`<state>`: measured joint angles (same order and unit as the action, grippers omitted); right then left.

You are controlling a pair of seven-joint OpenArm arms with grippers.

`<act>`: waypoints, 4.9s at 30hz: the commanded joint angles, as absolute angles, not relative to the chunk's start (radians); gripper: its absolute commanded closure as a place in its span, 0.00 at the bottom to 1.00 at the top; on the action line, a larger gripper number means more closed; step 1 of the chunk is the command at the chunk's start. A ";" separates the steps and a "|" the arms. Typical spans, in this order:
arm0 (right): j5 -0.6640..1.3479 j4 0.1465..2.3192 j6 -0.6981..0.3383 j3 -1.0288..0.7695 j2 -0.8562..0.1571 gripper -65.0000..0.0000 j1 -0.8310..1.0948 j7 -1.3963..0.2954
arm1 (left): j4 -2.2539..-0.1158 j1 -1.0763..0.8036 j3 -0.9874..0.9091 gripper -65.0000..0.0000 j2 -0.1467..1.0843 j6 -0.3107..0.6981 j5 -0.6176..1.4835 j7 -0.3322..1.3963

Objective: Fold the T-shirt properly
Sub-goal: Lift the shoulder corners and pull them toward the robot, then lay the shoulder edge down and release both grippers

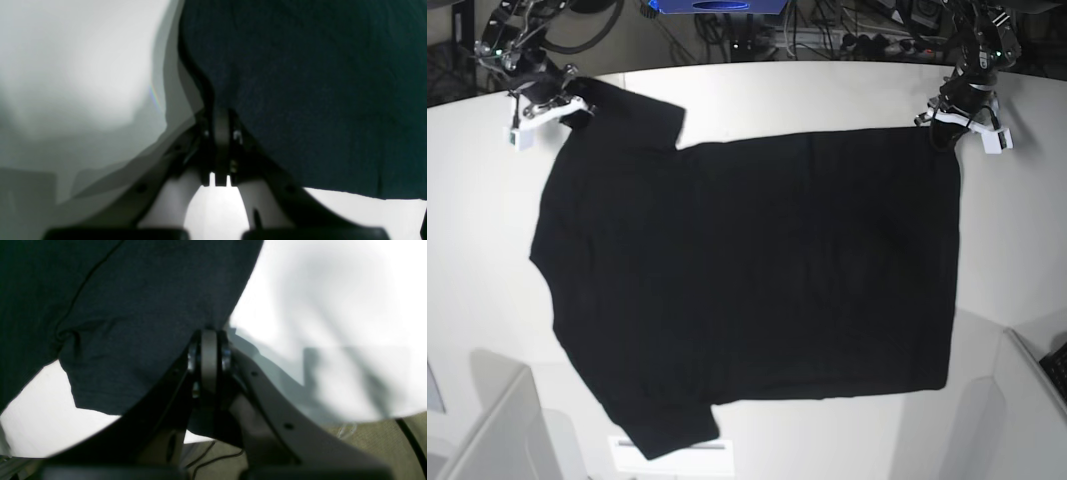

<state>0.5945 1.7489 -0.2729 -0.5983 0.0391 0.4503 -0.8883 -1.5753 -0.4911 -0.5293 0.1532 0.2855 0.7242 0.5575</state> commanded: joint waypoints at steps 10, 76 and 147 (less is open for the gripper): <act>0.593 1.899 -0.272 -0.605 0.041 1.00 0.573 -0.891 | -1.722 -0.615 -0.532 1.00 0.156 0.275 0.518 0.575; 0.716 1.751 -0.285 -0.565 -0.041 1.00 0.002 -1.109 | -1.856 -0.397 -0.697 1.00 0.108 0.194 0.608 0.843; 0.576 1.705 -0.200 -0.742 0.028 0.62 -0.081 -1.033 | -1.762 -0.160 -0.682 0.25 0.171 0.133 0.618 0.842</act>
<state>0.5674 1.6909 -0.1825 -0.7391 0.0418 -0.0654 -1.0508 -1.7481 -0.1574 -0.6743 0.1562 0.1310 0.6147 0.8524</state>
